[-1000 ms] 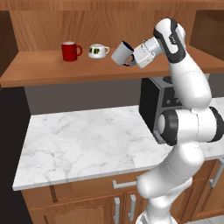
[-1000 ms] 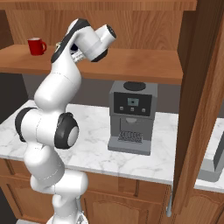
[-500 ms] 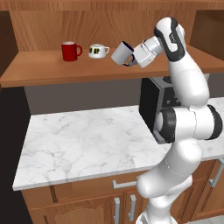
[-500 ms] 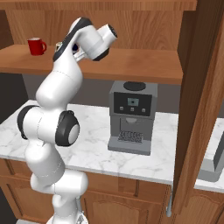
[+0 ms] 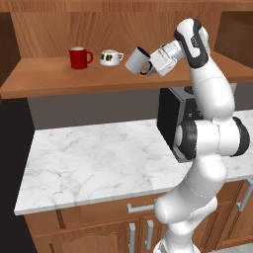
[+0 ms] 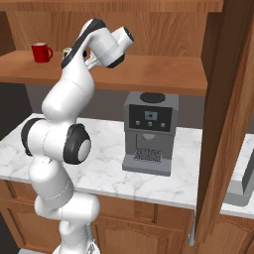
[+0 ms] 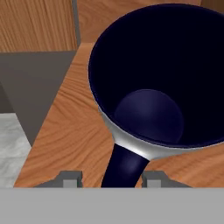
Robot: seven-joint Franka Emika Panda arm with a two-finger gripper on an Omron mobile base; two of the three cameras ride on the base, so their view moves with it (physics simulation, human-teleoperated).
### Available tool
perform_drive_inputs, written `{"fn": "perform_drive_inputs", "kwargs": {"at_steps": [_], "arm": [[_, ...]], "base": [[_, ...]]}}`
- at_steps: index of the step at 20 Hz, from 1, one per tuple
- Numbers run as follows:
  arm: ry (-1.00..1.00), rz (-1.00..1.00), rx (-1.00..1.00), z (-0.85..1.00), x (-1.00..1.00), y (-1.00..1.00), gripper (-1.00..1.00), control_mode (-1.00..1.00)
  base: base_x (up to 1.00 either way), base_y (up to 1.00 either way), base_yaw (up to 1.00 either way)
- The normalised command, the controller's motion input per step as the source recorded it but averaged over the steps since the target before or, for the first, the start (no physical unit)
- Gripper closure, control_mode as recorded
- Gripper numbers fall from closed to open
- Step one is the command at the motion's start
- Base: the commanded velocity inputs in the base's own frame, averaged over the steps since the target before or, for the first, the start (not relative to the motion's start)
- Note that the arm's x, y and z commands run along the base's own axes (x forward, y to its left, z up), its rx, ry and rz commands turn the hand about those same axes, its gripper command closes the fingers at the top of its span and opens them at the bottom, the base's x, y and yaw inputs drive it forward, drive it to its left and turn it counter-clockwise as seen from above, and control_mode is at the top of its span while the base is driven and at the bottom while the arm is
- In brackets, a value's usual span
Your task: Pick the mug on the counter and place it in the cabinet with the handle facing the right, like the mugs already inside.
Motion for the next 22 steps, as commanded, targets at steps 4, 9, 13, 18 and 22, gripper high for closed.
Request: {"fn": "perform_drive_inputs", "kwargs": {"at_steps": [4,9,13,18,22], "arm": [[0.0,0.01,0.0,0.0,0.0,0.0,-1.0,-1.0],[0.0,0.0,0.0,-0.01,0.0,0.0,-1.0,-1.0],[0.0,0.0,0.0,0.0,0.0,0.0,-1.0,-1.0],[0.0,0.0,0.0,0.0,0.0,0.0,-1.0,-1.0],[0.0,0.0,0.0,0.0,0.0,0.0,-1.0,-1.0]], "base": [[0.0,0.0,0.0],[0.0,0.0,0.0],[0.0,0.0,0.0],[0.0,0.0,0.0],[0.0,0.0,0.0]]}}
